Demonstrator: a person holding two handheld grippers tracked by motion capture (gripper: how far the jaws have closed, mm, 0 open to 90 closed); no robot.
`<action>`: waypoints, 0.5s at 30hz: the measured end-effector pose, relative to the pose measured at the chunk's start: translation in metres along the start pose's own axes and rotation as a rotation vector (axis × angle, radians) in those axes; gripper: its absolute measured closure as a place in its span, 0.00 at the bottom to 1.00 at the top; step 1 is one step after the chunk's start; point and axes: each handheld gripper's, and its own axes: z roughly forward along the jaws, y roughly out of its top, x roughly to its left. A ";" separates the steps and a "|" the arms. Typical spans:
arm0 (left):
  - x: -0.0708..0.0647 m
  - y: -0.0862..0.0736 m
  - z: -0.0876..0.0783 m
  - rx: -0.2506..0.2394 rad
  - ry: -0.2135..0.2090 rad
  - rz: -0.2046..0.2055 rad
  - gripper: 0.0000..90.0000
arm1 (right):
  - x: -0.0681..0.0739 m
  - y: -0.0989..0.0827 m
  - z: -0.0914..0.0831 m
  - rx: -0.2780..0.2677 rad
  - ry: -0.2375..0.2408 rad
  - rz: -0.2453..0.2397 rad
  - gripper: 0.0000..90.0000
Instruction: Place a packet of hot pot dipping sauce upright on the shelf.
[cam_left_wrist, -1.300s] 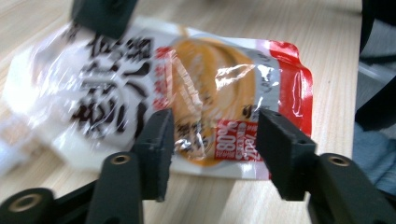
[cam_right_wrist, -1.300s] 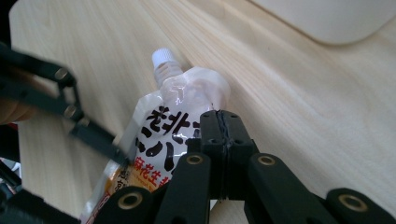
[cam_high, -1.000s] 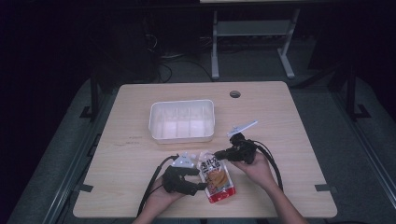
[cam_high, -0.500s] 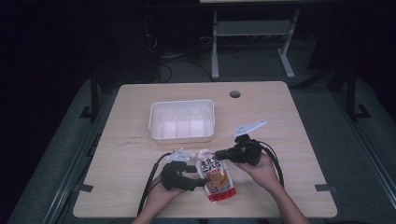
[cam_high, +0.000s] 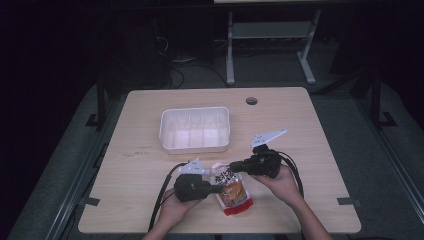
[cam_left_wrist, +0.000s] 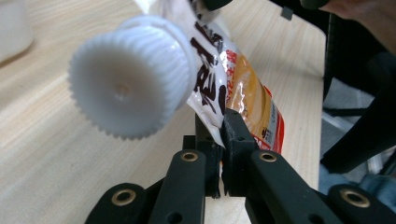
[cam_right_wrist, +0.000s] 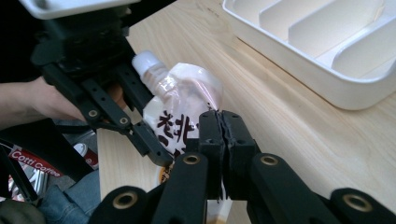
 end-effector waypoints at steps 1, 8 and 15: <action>-0.002 0.001 0.000 0.004 0.011 0.013 0.97 | -0.001 0.000 0.000 0.003 0.003 0.002 0.94; -0.011 0.003 0.001 0.009 0.043 0.075 0.98 | -0.016 -0.005 0.003 0.014 0.105 0.062 0.75; -0.012 0.003 0.002 0.003 0.046 0.084 0.98 | -0.026 -0.009 0.016 0.080 0.144 0.104 0.56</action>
